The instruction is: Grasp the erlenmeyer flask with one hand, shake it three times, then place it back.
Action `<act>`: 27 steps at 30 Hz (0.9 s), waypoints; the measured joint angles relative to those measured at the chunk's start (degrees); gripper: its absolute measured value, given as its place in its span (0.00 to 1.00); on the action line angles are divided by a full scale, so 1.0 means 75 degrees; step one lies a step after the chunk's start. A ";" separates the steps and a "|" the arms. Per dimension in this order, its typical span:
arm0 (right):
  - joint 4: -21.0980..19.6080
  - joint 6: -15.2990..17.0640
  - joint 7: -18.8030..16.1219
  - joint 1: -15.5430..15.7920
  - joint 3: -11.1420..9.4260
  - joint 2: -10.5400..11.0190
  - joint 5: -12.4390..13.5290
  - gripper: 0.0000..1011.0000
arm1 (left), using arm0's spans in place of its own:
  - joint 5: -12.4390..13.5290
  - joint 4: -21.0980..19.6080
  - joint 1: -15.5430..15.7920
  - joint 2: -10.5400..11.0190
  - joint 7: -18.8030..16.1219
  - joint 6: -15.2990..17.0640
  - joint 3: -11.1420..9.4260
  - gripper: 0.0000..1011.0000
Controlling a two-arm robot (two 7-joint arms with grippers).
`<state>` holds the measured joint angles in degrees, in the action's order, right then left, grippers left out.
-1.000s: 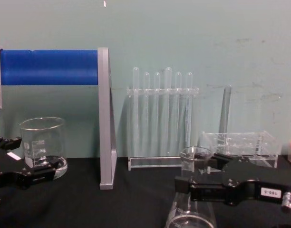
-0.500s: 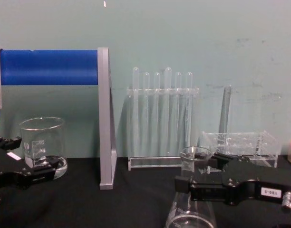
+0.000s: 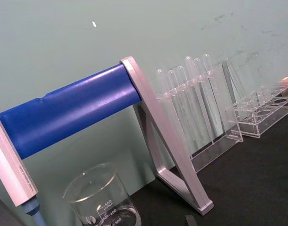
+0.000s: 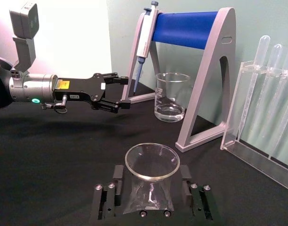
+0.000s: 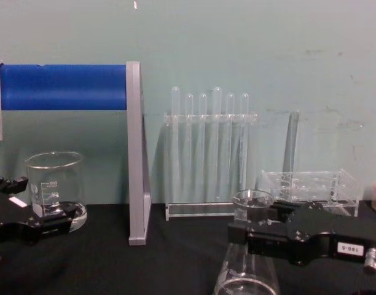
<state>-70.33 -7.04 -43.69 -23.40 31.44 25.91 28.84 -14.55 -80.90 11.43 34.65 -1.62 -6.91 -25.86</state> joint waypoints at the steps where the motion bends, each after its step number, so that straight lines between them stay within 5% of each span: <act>1: 0.0000 0.0000 0.0000 0.0000 0.0000 0.0000 0.0000 0.71 | 0.0000 0.0000 0.0000 0.0000 0.0000 0.0000 0.0000 0.99; 9: 0.0000 0.0000 -0.0001 0.0000 0.0000 0.0000 0.0004 0.46 | 0.0000 0.0000 0.0001 0.0000 0.0000 0.0000 0.0000 0.99; 27: 0.0000 0.0004 -0.0001 -0.0002 0.0000 0.0001 0.0008 0.45 | 0.0000 0.0000 0.0000 0.0000 0.0000 0.0000 0.0000 0.99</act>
<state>-70.33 -7.01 -43.71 -23.42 31.44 25.92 28.90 -14.55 -80.90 11.43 34.65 -1.62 -6.91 -25.86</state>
